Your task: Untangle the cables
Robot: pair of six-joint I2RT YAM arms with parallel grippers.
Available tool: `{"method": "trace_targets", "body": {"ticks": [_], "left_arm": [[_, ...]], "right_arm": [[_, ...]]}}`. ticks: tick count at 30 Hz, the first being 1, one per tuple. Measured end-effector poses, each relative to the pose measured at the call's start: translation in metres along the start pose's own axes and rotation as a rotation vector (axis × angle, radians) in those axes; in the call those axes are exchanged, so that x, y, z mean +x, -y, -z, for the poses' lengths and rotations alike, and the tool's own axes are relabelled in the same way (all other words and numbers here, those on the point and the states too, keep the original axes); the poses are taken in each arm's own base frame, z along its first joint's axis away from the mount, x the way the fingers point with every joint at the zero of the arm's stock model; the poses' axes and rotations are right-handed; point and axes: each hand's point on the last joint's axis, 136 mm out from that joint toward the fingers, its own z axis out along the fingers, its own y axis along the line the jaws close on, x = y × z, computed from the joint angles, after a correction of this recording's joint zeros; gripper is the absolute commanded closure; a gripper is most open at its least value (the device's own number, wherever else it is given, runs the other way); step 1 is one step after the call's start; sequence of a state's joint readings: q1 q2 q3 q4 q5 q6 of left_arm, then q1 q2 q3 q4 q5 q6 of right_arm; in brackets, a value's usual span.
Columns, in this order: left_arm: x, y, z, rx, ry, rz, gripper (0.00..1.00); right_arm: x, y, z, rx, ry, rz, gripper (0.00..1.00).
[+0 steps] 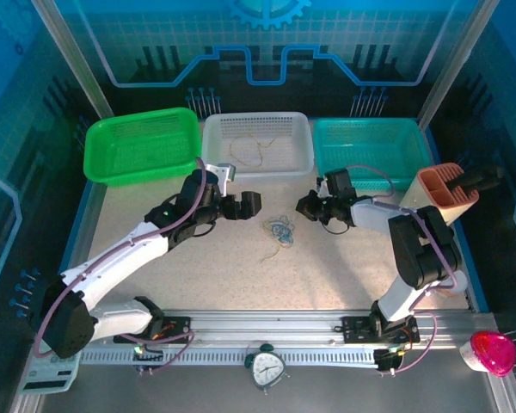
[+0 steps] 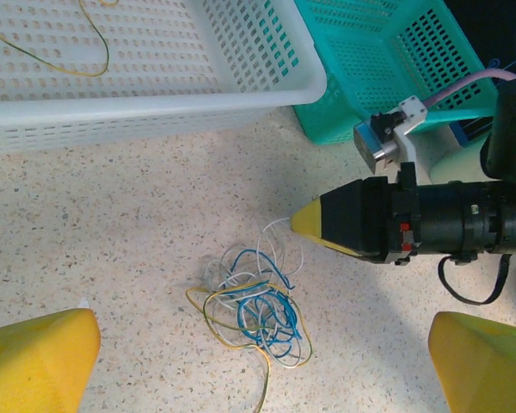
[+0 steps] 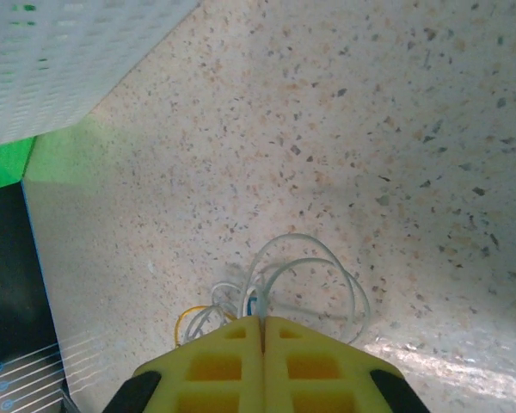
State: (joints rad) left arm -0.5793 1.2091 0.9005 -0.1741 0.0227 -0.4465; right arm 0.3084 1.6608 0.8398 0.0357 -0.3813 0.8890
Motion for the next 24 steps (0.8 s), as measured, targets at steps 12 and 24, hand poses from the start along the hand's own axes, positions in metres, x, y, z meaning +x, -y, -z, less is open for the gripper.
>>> {"method": "trace_targets", "body": {"ticks": [12,24], "left_arm": [[-0.001,0.004,0.002,0.008,0.004,-0.009,0.01],[-0.02,0.01,0.021,0.013,0.082,-0.054,0.01]], "right_arm": [[-0.017,-0.128,0.072,-0.124,0.148,0.341,1.0],[-0.009,-0.173,0.11,-0.201,0.177,0.463,1.0]]}}
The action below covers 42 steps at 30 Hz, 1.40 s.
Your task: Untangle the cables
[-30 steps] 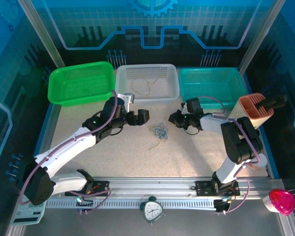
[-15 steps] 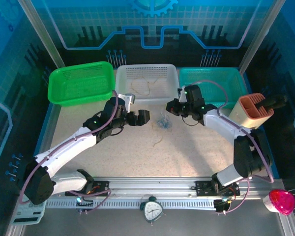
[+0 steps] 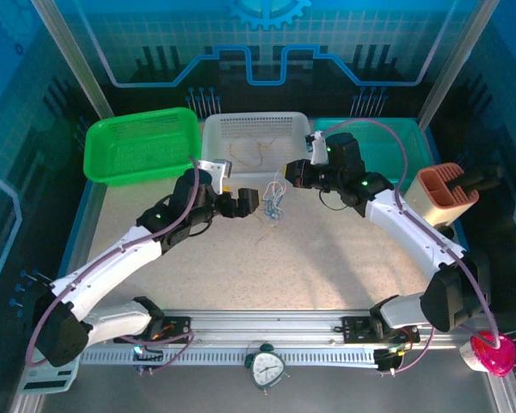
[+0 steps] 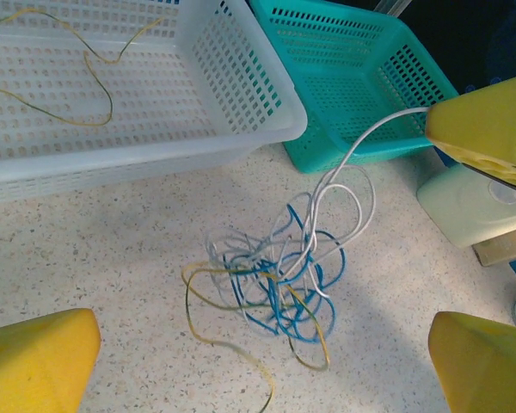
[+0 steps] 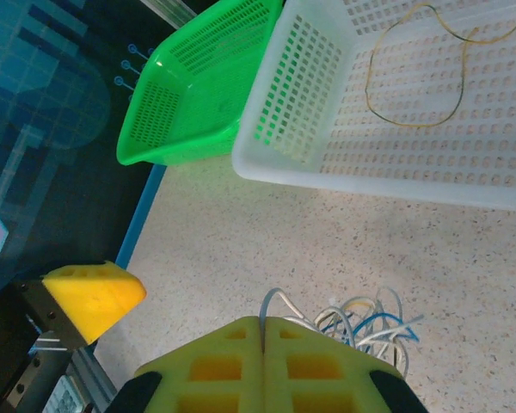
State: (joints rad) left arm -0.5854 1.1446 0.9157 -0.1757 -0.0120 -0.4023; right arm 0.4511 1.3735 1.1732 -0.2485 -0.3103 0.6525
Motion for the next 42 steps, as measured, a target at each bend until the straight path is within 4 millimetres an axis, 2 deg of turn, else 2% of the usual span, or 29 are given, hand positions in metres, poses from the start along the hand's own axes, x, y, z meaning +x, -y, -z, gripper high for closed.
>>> {"method": "trace_targets", "body": {"ticks": [5,13,20,25,36,42], "left_arm": [[-0.004,0.001,0.004,0.01,0.011,0.001,0.05],[-0.011,0.013,0.007,0.063,0.024,-0.022,0.2],[-0.035,0.03,0.012,0.124,0.067,-0.092,0.33],[-0.045,0.038,0.014,0.169,0.08,-0.141,0.43],[-0.037,0.051,0.014,0.265,0.037,-0.182,0.57],[-0.033,0.055,0.012,0.299,0.017,-0.184,0.61]], "right_arm": [[0.004,-0.017,0.008,-0.045,-0.006,0.024,1.0],[0.001,-0.039,0.018,-0.113,-0.008,0.059,1.0],[0.002,-0.057,0.024,-0.169,-0.034,0.106,1.0],[0.006,-0.07,0.027,-0.217,-0.057,0.139,1.0],[0.015,-0.089,0.032,-0.296,-0.099,0.182,1.0],[0.016,-0.095,0.035,-0.319,-0.11,0.191,1.0]]}}
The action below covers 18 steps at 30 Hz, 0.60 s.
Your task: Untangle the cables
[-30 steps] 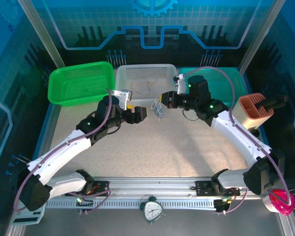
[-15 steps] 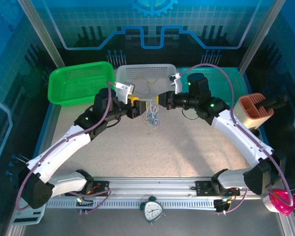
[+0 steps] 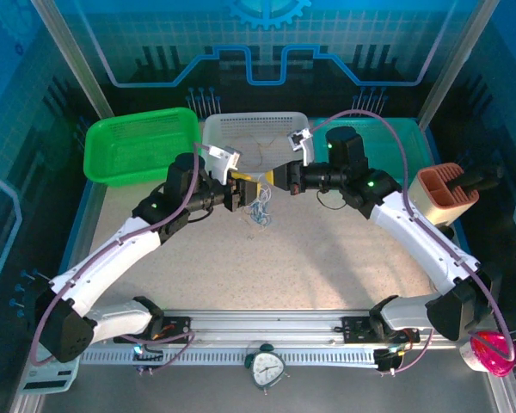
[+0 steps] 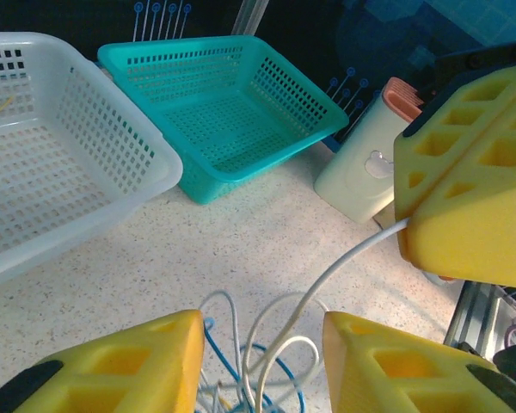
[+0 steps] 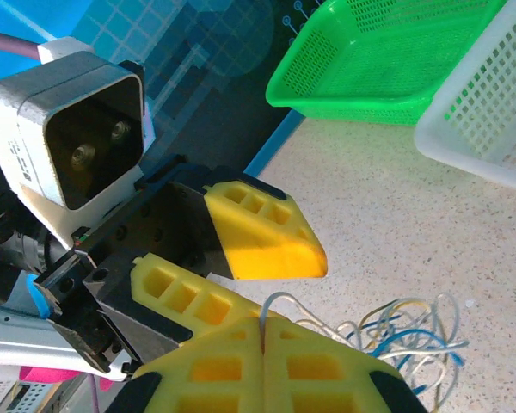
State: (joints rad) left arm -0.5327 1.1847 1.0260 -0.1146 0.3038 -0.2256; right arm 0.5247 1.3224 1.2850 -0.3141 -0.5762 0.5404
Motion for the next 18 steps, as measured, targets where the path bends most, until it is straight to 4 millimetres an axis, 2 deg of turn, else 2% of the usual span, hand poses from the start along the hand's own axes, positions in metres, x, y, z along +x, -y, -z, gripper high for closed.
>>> {"method": "trace_targets", "body": {"ticks": [7,14,18], "left_arm": [[-0.0047,0.0066,0.0002,0.035,0.016,-0.009,0.67],[-0.0077,0.0089,0.0003,0.045,0.027,-0.014,0.69],[-0.0081,0.0092,0.0003,0.047,0.029,-0.015,0.74]], "right_arm": [[0.0037,-0.0017,-0.0032,-0.012,-0.017,-0.003,1.0],[0.0061,-0.003,-0.0047,-0.015,-0.026,-0.004,1.0],[0.0039,-0.005,-0.0037,-0.017,-0.022,0.001,1.0]]}}
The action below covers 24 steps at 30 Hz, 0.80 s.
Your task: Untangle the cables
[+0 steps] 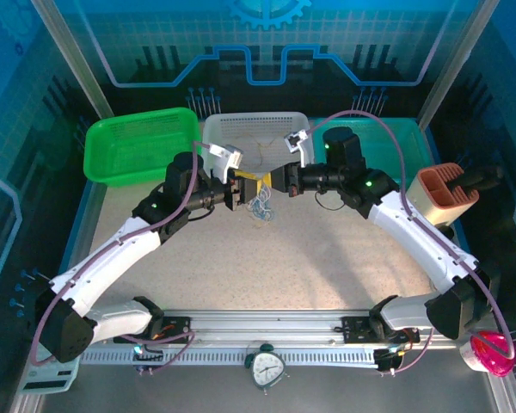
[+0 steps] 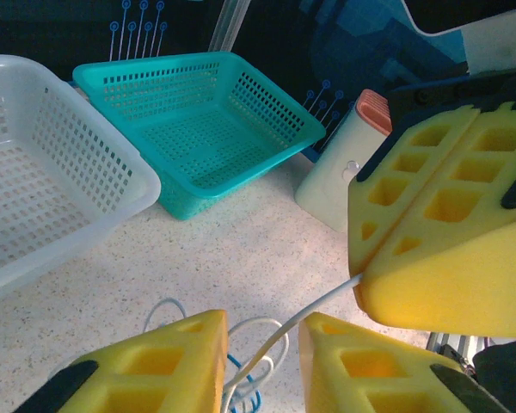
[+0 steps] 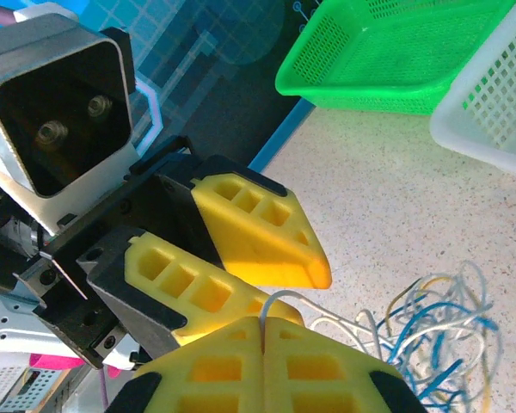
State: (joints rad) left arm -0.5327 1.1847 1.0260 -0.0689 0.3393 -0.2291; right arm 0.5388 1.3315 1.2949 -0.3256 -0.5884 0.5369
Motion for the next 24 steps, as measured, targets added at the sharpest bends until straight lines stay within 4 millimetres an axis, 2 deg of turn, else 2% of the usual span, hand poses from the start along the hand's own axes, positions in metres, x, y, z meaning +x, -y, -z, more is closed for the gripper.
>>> {"method": "trace_targets", "body": {"ticks": [13,16,17,19,21,24], "left_arm": [[-0.0014,0.0051,-0.0001,0.029,0.005,0.001,0.99],[-0.0027,0.0055,-0.0005,0.033,0.014,0.005,1.0],[-0.0027,0.0058,-0.0006,0.036,0.015,0.008,1.0],[-0.003,0.0058,-0.0009,0.037,0.019,0.016,1.0],[-0.0047,0.0062,-0.0009,0.039,0.026,0.019,1.0],[-0.0074,0.0057,-0.0008,0.035,0.038,0.034,1.0]], "right_arm": [[-0.0009,-0.0028,-0.0003,-0.005,0.001,0.006,1.0],[-0.0014,-0.003,-0.0003,-0.006,0.003,0.007,1.0],[-0.0014,-0.003,-0.0003,-0.006,0.003,0.007,0.97],[-0.0013,-0.0028,-0.0003,-0.005,0.003,0.007,0.71],[-0.0012,-0.0019,-0.0003,0.0,0.003,0.015,0.53],[-0.001,0.0033,0.0008,0.028,0.009,0.023,0.37]]}}
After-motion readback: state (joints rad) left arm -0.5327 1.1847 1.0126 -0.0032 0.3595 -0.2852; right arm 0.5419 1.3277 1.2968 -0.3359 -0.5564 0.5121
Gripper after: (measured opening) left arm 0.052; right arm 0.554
